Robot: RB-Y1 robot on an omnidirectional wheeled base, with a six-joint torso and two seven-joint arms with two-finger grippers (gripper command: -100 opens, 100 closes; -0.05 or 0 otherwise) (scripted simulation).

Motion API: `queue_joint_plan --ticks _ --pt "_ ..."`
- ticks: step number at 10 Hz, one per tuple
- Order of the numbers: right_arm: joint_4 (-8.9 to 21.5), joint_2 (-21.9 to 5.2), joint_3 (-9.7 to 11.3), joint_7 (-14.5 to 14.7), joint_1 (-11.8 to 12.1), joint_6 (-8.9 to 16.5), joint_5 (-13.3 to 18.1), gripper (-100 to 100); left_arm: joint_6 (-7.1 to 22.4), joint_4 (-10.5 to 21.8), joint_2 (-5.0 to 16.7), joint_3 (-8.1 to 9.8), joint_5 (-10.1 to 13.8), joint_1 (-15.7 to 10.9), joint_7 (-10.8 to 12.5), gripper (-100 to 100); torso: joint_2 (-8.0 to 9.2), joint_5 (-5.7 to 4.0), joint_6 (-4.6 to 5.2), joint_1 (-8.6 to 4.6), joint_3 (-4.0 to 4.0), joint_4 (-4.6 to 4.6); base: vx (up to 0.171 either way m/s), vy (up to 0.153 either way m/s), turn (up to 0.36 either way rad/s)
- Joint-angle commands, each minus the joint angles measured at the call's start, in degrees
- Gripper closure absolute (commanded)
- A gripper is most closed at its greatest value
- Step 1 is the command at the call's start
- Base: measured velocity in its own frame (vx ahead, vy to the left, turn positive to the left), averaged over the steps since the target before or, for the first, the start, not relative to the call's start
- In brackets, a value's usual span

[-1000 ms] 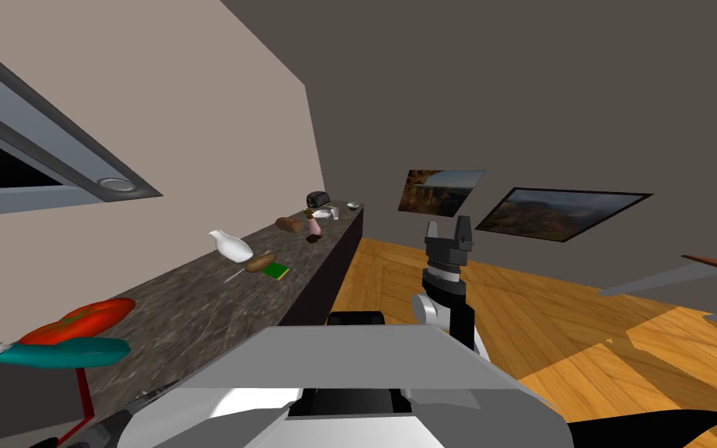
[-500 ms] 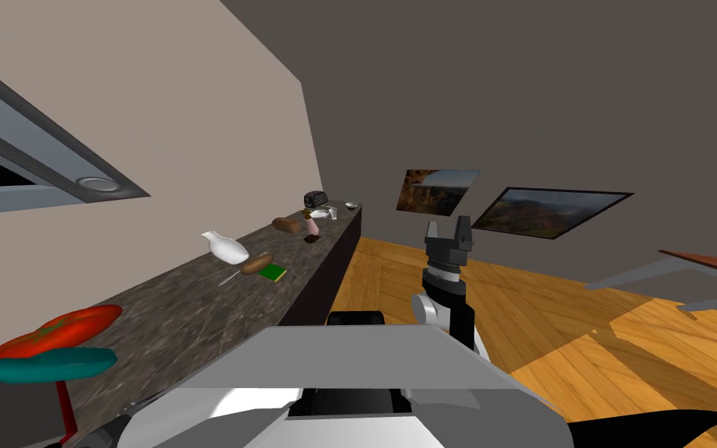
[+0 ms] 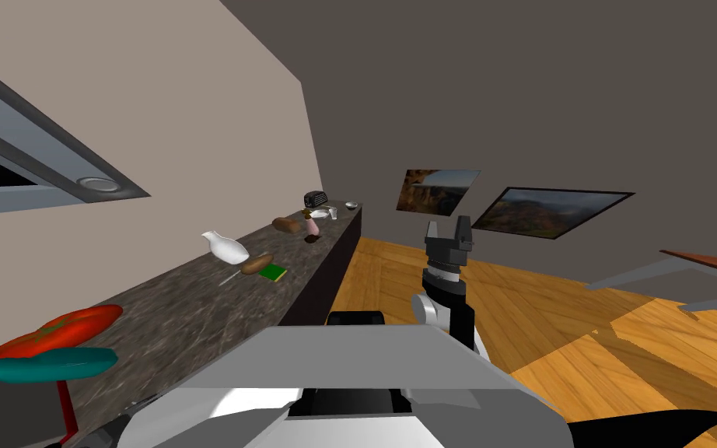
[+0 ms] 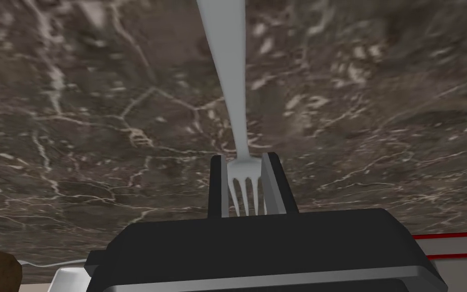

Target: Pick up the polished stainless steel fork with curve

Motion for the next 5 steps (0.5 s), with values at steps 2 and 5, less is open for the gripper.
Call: queue_joint_plan --ticks 2,5 --pt "0.00 0.00 0.00 0.00 0.00 0.00 0.00 0 0.51 -1.85 0.84 1.53 0.71 1.76 0.27 100 0.00 0.00 0.00 0.00 0.00 0.00 0.001 0.000 0.032" --pt "0.00 0.00 0.00 0.00 0.00 0.00 0.00 0 0.88 -3.01 1.28 2.34 1.00 2.68 0.44 100 0.00 -0.02 -0.01 -0.05 0.00 0.00 0.003 -0.001 0.051"
